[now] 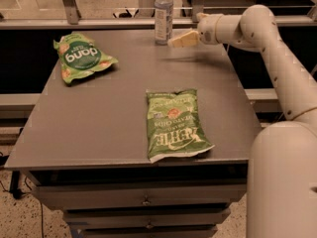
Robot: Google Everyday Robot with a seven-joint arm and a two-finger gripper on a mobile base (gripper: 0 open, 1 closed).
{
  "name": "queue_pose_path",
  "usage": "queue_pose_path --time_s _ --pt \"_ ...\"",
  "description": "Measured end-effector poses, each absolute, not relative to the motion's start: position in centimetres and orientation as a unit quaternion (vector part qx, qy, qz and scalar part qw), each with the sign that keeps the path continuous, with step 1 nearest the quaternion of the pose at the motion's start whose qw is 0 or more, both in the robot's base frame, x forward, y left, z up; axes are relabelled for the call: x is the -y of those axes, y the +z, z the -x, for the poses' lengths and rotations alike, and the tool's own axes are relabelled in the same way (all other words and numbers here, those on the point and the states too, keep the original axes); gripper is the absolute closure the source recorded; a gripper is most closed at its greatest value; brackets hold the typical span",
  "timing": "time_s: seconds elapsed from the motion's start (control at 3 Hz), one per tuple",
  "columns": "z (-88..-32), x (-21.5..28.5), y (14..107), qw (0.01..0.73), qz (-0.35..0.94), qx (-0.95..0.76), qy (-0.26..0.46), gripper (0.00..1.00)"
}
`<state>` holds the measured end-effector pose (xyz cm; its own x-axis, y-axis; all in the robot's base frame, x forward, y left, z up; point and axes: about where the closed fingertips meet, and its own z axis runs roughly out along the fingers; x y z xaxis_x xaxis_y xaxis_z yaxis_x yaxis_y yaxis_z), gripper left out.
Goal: Pick blue plastic bottle
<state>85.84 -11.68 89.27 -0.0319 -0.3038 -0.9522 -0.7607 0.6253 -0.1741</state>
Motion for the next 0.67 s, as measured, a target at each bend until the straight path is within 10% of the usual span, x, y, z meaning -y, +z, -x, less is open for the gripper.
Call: queue_pose_path --time_s 0.67 --pt "-82.96 12.42 90.39 0.573 0.444 -0.672 0.151 0.00"
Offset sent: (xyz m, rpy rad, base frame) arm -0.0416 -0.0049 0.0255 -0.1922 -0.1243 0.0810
